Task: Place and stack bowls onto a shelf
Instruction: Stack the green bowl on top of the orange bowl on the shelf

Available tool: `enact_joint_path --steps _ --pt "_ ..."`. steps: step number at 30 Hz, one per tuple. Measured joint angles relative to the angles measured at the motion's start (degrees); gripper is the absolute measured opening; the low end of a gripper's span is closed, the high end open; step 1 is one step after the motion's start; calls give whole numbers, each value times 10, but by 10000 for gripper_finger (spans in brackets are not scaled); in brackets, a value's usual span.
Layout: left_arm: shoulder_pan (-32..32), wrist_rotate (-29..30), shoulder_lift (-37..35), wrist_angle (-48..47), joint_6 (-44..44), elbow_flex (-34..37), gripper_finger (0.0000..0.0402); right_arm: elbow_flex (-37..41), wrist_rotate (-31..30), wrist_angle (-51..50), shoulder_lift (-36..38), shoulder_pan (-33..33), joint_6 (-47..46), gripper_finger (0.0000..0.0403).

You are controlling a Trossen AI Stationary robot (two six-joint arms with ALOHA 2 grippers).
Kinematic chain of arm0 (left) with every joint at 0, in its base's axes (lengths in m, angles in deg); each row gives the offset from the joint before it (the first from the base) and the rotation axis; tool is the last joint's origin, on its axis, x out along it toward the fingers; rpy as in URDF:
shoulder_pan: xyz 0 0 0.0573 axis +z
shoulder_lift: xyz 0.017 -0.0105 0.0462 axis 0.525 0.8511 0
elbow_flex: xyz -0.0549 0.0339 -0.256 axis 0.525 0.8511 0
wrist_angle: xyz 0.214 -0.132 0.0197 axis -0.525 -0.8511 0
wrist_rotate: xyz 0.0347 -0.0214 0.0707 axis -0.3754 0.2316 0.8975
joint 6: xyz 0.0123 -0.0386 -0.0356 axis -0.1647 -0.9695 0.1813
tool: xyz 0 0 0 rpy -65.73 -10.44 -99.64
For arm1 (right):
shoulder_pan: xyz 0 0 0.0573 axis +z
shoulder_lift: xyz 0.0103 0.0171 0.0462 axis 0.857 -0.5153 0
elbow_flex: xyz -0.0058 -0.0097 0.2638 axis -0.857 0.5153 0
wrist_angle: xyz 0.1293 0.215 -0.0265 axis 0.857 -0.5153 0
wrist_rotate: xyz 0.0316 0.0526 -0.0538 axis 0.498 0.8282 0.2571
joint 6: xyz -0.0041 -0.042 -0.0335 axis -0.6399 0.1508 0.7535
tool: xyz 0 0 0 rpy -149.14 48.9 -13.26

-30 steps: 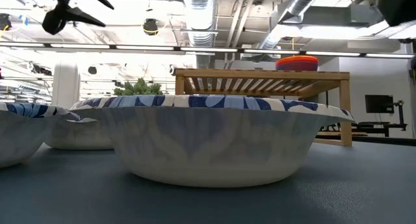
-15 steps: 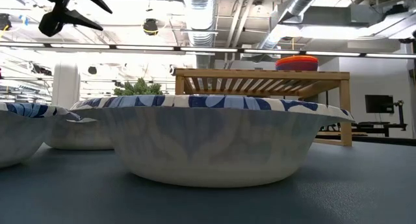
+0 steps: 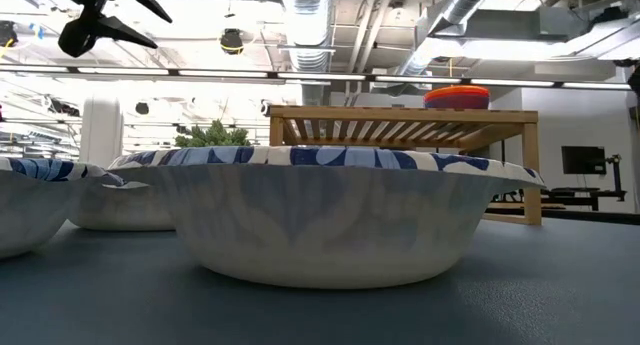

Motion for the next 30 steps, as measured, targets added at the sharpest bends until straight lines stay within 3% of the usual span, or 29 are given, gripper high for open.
enact_joint_path --steps 7,12,15,21,30 --pt "0 0 0 -3 0 0 197 1 -1 -83 92 -55 56 22" --pt "0 0 0 -3 0 0 197 0 -2 -152 192 -134 83 22" --pt "0 0 0 -3 0 0 197 -5 -9 -179 253 -198 85 22" --pt "0 0 0 -3 0 0 197 -70 -84 -236 342 -331 113 22" --pt "0 3 0 -3 4 0 197 -229 -126 -362 354 -567 166 23"
